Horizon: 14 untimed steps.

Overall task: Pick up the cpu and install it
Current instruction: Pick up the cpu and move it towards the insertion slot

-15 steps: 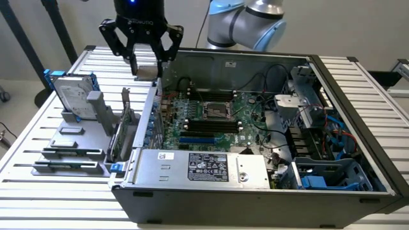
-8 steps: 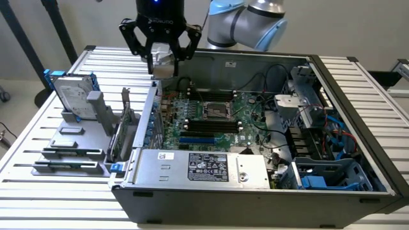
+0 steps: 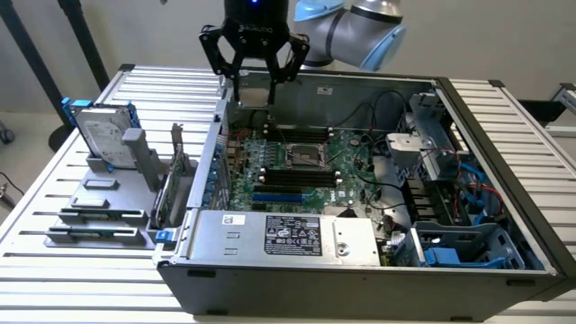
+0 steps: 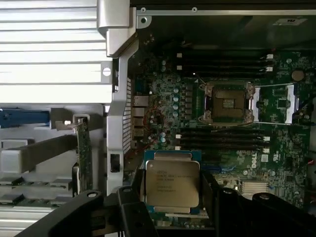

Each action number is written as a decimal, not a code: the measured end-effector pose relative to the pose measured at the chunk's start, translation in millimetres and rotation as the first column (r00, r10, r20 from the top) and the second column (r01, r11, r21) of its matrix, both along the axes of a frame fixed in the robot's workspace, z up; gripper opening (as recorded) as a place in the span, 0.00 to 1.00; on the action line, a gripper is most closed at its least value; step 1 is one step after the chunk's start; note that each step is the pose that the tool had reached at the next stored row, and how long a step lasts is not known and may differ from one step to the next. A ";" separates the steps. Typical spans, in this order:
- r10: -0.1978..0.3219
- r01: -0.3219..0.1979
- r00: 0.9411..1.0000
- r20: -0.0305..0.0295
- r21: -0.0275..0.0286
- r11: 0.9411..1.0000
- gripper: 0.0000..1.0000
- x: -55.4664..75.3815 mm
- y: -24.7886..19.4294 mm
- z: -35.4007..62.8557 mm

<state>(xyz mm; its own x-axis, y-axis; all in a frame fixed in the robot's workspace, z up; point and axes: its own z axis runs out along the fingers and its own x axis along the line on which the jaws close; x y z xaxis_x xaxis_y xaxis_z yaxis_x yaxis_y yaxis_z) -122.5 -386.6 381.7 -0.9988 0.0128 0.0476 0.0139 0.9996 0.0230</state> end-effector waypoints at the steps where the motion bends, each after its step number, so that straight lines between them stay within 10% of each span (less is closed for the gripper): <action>1: 0.000 0.000 1.000 0.000 0.000 1.000 0.55 4.5 2.1 -1.5; 14: 0.000 0.000 1.000 0.000 0.000 1.000 0.55 63.7 28.5 -25.2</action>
